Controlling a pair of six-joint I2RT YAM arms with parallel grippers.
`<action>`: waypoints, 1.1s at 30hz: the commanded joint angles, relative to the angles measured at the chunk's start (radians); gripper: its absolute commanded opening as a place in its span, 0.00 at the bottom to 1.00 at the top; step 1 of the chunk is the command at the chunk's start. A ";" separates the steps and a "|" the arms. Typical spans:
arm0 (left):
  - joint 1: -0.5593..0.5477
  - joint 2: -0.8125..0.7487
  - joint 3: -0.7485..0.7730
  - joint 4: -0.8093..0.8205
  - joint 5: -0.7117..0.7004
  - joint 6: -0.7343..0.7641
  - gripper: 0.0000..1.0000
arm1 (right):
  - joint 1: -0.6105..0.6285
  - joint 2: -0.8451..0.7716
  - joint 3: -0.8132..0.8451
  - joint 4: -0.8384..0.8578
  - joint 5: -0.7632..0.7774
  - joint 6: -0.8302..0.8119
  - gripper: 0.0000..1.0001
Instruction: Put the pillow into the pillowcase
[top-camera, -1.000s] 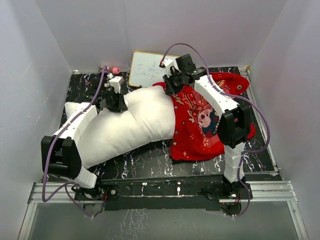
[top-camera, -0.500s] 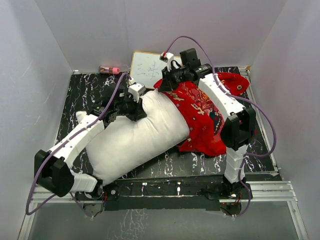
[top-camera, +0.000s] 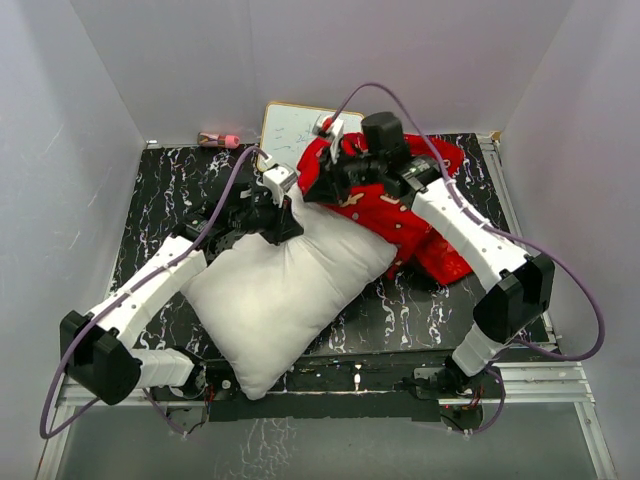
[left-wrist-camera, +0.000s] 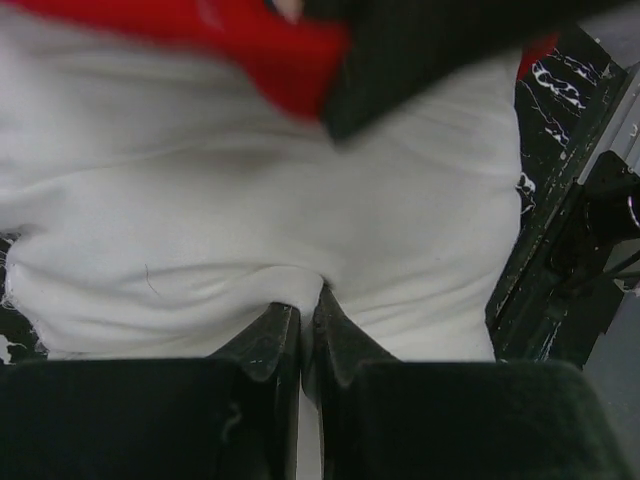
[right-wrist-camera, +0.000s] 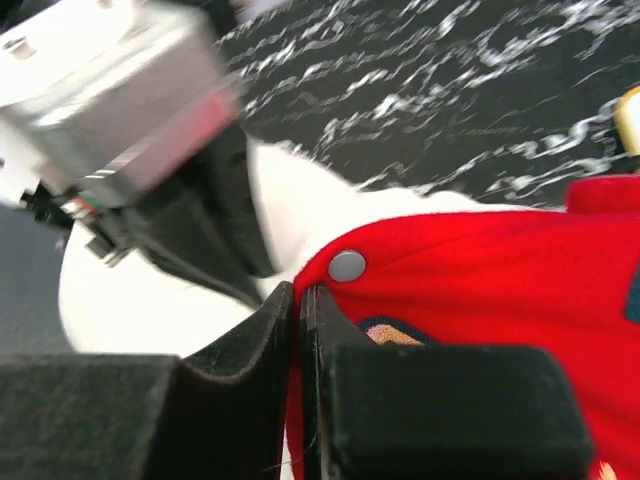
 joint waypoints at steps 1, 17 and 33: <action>-0.007 0.053 0.097 0.235 0.058 0.005 0.00 | 0.165 -0.092 -0.057 0.022 -0.058 -0.007 0.08; -0.026 -0.083 0.041 0.067 0.215 0.023 0.00 | -0.096 -0.124 -0.116 0.120 0.258 0.069 0.08; -0.218 0.109 0.150 0.071 0.240 0.055 0.00 | -0.092 -0.091 -0.180 0.135 0.375 0.031 0.08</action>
